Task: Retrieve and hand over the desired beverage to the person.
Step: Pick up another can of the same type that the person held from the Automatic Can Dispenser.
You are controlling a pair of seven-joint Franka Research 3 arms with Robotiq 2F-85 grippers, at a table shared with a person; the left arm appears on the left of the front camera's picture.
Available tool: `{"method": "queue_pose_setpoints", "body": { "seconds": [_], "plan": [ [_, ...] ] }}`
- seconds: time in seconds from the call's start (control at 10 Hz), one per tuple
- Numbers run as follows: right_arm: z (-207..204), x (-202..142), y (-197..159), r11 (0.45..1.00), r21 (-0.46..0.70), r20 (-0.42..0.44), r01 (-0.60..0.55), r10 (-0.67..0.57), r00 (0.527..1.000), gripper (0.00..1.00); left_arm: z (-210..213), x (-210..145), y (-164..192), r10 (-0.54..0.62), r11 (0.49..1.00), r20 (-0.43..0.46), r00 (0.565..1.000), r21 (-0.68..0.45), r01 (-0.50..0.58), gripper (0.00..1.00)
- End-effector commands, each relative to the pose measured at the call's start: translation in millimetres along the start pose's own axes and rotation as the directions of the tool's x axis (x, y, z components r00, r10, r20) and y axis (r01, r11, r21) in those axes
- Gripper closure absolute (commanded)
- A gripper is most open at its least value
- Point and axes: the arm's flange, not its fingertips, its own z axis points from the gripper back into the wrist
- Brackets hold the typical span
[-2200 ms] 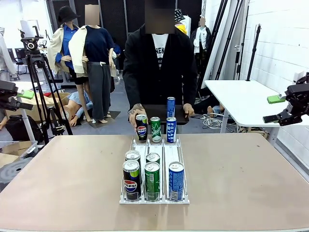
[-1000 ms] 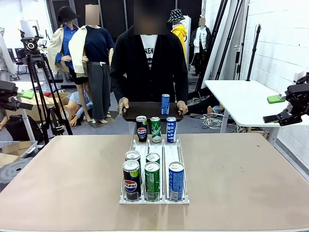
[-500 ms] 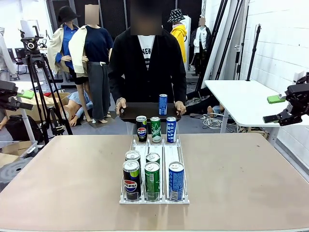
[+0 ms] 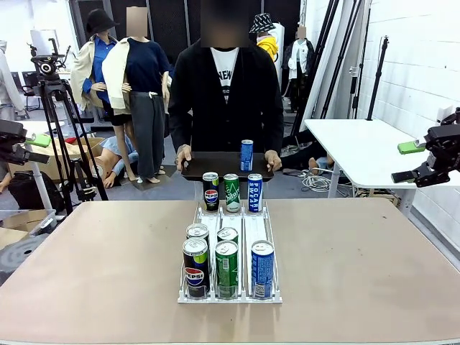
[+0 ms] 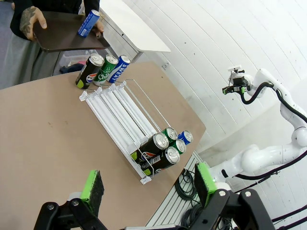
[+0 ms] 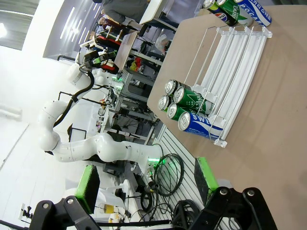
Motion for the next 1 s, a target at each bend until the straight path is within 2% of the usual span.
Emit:
{"method": "queue_pose_setpoints", "body": {
  "seconds": [0.0, 0.3, 0.4, 0.8, 0.9],
  "plan": [
    [-2, -5, 0, 1.0, 0.002, -0.005, -0.003, 0.003, 1.0, 0.0, -2, 6, -2, 0.049, 0.997, -0.03, 0.998, -0.053, -0.051, 0.0],
    [-2, -5, 0, 1.0, 0.002, -0.005, -0.003, 0.003, 1.0, 0.0, -17, 11, -15, 0.154, 0.986, -0.101, 0.983, -0.044, -0.16, 0.0],
    [-2, -5, 0, 1.0, 0.002, -0.005, -0.003, 0.003, 1.0, 0.0, -22, 13, -24, 0.16, 0.986, -0.131, 0.978, -0.032, -0.166, 0.0],
    [-2, -5, 0, 1.0, 0.002, -0.005, -0.003, 0.003, 1.0, 0.0, -39, 43, -80, 0.118, 0.991, -0.186, 0.976, -0.045, -0.128, 0.0],
    [-2, -5, 0, 1.0, 0.002, -0.005, -0.003, 0.003, 1.0, 0.0, -51, 45, -100, 0.087, 0.995, -0.238, 0.967, -0.026, -0.096, 0.0]
  ]
}}
